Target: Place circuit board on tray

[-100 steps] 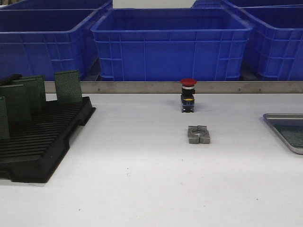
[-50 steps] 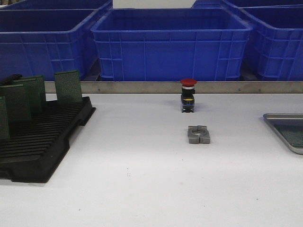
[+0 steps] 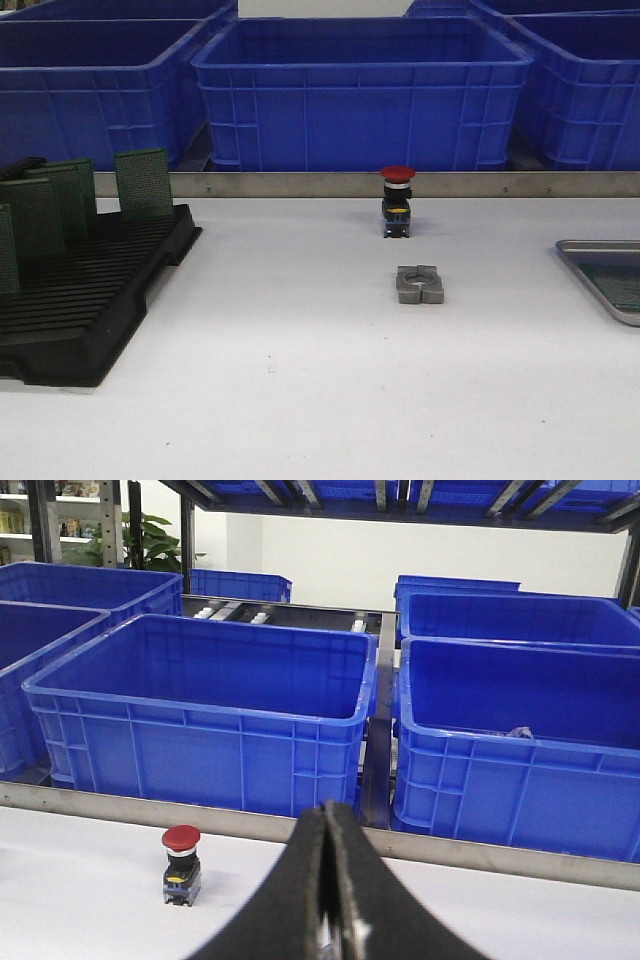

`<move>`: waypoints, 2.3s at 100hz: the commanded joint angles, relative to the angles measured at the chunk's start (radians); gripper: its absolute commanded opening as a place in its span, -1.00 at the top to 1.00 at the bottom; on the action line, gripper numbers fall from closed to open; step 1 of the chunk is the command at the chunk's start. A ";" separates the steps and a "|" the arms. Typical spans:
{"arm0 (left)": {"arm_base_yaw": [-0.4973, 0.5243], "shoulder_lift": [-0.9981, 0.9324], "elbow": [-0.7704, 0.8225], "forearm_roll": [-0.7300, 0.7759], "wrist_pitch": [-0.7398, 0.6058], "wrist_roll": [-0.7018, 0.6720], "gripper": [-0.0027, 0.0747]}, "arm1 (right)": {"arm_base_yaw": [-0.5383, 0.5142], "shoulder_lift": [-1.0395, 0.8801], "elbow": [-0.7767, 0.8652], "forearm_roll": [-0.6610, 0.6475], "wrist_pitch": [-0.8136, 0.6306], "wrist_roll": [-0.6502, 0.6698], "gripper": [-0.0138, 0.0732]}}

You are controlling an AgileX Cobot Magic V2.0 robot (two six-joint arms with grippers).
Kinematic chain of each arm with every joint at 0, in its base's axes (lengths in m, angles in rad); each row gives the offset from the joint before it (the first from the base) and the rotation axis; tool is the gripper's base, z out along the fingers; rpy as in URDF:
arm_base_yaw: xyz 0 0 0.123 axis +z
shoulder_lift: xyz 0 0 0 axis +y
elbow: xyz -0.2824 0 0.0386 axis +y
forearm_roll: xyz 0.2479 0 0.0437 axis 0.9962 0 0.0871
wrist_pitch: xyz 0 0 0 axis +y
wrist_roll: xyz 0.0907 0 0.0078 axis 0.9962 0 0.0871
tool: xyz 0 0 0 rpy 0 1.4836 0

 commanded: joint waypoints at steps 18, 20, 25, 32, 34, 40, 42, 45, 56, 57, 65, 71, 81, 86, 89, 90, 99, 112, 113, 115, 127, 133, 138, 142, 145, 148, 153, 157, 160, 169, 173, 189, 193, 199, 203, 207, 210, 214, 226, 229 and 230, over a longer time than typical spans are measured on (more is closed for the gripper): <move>0.002 -0.035 -0.001 0.000 -0.078 -0.011 0.98 | 0.002 0.007 -0.028 0.009 -0.043 -0.007 0.84; 0.002 -0.035 -0.001 0.000 -0.078 -0.011 0.98 | 0.002 0.007 -0.028 0.009 -0.043 -0.007 0.84; 0.002 -0.035 -0.001 0.000 -0.078 -0.011 0.98 | 0.002 0.007 -0.028 0.009 -0.043 -0.007 0.84; 0.002 -0.035 -0.001 0.000 -0.078 -0.011 0.98 | 0.002 0.007 -0.028 0.009 -0.043 -0.007 0.84; 0.002 -0.035 -0.001 0.000 -0.078 -0.011 0.98 | 0.002 0.007 -0.028 0.009 -0.043 -0.007 0.84; 0.002 -0.035 -0.001 0.000 -0.078 -0.011 0.98 | 0.002 0.007 -0.028 0.009 -0.043 -0.007 0.84; 0.002 -0.035 -0.001 0.000 -0.078 -0.011 0.98 | 0.002 0.007 -0.028 0.009 -0.043 -0.007 0.84; 0.002 -0.035 -0.001 0.000 -0.078 -0.011 0.98 | 0.002 0.007 -0.028 0.009 -0.043 -0.007 0.84; 0.002 -0.035 -0.001 0.000 -0.078 -0.011 0.98 | 0.002 0.007 -0.028 0.009 -0.043 -0.007 0.84; 0.002 -0.035 -0.001 0.000 -0.078 -0.011 0.98 | 0.002 0.007 -0.028 0.009 -0.043 -0.007 0.84; 0.002 -0.035 -0.001 0.000 -0.078 -0.011 0.98 | 0.002 0.007 -0.028 0.009 -0.043 -0.007 0.84; 0.002 -0.035 -0.001 0.000 -0.078 -0.011 0.98 | 0.002 0.007 -0.028 0.009 -0.043 -0.007 0.84; 0.002 -0.035 -0.001 0.000 -0.078 -0.011 0.98 | 0.002 0.007 -0.028 0.009 -0.043 -0.007 0.84; 0.002 -0.035 -0.001 0.000 -0.078 -0.011 0.98 | 0.002 0.007 -0.028 0.009 -0.043 -0.007 0.84; 0.002 -0.035 -0.001 0.000 -0.078 -0.011 0.98 | 0.002 0.007 -0.028 0.008 -0.043 -0.007 0.84; 0.002 -0.035 -0.001 0.000 -0.078 -0.011 0.98 | 0.002 0.007 -0.028 0.007 -0.043 -0.007 0.84; 0.002 -0.035 -0.001 0.000 -0.078 -0.011 0.98 | 0.002 0.006 -0.028 -0.015 -0.043 -0.007 0.84; 0.002 -0.035 -0.001 0.000 -0.078 -0.011 0.98 | 0.002 0.006 -0.023 -0.123 -0.038 0.062 0.84; 0.002 -0.035 -0.001 0.000 -0.078 -0.011 0.98 | 0.002 0.006 -0.023 -0.133 -0.038 0.081 0.84; 0.002 -0.035 -0.001 0.000 -0.078 -0.011 0.98 | 0.002 0.006 -0.021 -0.168 -0.038 0.116 0.84; 0.002 -0.035 -0.001 0.000 -0.078 -0.011 0.98 | 0.002 -0.010 -0.009 -0.439 -0.043 0.381 0.84; 0.002 -0.035 -0.001 0.000 -0.078 -0.011 0.98 | 0.002 -0.027 0.005 -0.609 -0.043 0.536 0.84; 0.002 -0.035 -0.001 0.000 -0.078 -0.011 0.98 | 0.002 -0.044 0.020 -0.736 -0.043 0.673 0.84; 0.002 -0.035 -0.001 0.000 -0.078 -0.011 0.98 | 0.002 -0.059 0.038 -0.835 -0.061 0.783 0.84; 0.002 -0.035 -0.001 0.000 -0.078 -0.011 0.98 | 0.002 -0.070 0.051 -0.894 -0.074 0.851 0.84; 0.002 -0.035 -0.001 0.000 -0.078 -0.011 0.98 | 0.002 -0.081 0.066 -0.946 -0.090 0.926 0.84; 0.002 -0.035 -0.001 0.000 -0.078 -0.011 0.98 | 0.002 -0.099 0.090 -1.027 -0.111 1.008 0.84; 0.002 -0.035 -0.001 0.000 -0.078 -0.011 0.98 | 0.002 -0.113 0.110 -1.063 -0.125 1.054 0.84; 0.002 -0.035 -0.001 0.000 -0.078 -0.011 0.98 | 0.002 -0.121 0.123 -1.075 -0.132 1.068 0.84; 0.002 -0.035 -0.001 0.000 -0.078 -0.011 0.98 | 0.002 -0.146 0.164 -1.078 -0.141 1.088 0.84; 0.002 -0.035 -0.001 0.000 -0.078 -0.011 0.98 | 0.002 -0.157 0.180 -1.078 -0.142 1.089 0.84; 0.002 -0.035 -0.001 0.000 -0.078 -0.011 0.98 | 0.002 -0.215 0.238 -1.078 -0.153 1.089 0.84; 0.002 -0.035 -0.001 0.000 -0.078 -0.011 0.98 | 0.002 -0.231 0.250 -1.078 -0.154 1.089 0.84; 0.002 -0.035 -0.001 0.000 -0.078 -0.011 0.98 | 0.002 -0.261 0.271 -1.078 -0.154 1.089 0.84; 0.002 -0.035 -0.001 0.000 -0.078 -0.011 0.98 | 0.002 -0.282 0.285 -1.078 -0.155 1.089 0.84; 0.002 -0.035 -0.001 0.000 -0.078 -0.011 0.98 | 0.002 -0.300 0.296 -1.078 -0.157 1.090 0.84; 0.002 -0.035 -0.001 0.000 -0.078 -0.011 0.98 | 0.002 -0.317 0.309 -1.078 -0.160 1.090 0.84; 0.002 -0.035 -0.001 0.000 -0.078 -0.011 0.98 | 0.001 -0.318 0.322 -1.078 -0.176 1.090 0.84; 0.002 -0.035 -0.001 0.000 -0.078 -0.011 0.98 | 0.000 -0.316 0.322 -1.080 -0.161 1.091 0.84; 0.002 -0.035 -0.001 0.000 -0.078 -0.011 0.98 | 0.000 -0.316 0.322 -1.080 -0.162 1.091 0.84; 0.002 -0.035 -0.001 0.000 -0.078 -0.011 0.98 | 0.000 -0.316 0.322 -1.080 -0.164 1.091 0.84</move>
